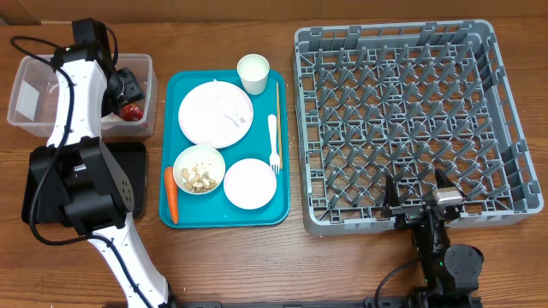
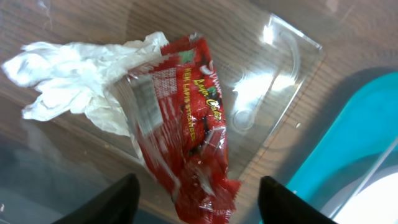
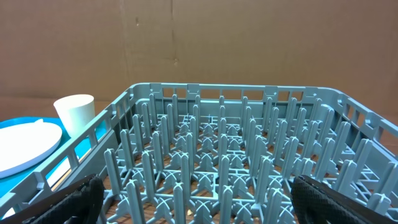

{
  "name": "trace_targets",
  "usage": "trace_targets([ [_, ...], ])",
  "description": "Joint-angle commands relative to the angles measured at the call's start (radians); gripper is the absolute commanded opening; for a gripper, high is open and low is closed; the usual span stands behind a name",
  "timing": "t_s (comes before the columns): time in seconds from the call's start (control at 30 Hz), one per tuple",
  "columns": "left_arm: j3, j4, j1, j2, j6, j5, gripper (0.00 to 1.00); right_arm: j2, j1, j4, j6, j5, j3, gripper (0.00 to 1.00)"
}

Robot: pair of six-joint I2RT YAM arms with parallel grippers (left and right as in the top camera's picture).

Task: Sort waste into correct bins and load items into the dishwasher rack
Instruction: 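Return the left gripper to the plate and pinch the remaining tissue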

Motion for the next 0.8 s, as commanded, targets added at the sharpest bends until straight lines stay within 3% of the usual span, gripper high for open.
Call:
trace_targets([
  [0.0,-0.002,0.016,0.002,-0.010,0.013,0.010,0.84,-0.008,-0.005,0.005,-0.003,-0.002,-0.010,1.00],
  [0.13,0.085,-0.033,-0.002,-0.019,0.050,0.013,0.87,-0.008,-0.005,0.005,-0.003,-0.002,-0.010,1.00],
  [0.5,0.448,-0.246,-0.123,-0.091,0.047,0.032,0.80,-0.008,-0.005,0.005,-0.003,-0.002,-0.010,1.00],
  [0.77,0.388,-0.337,-0.332,-0.100,-0.011,0.028,0.77,-0.008,-0.005,0.005,-0.003,-0.002,-0.010,1.00],
])
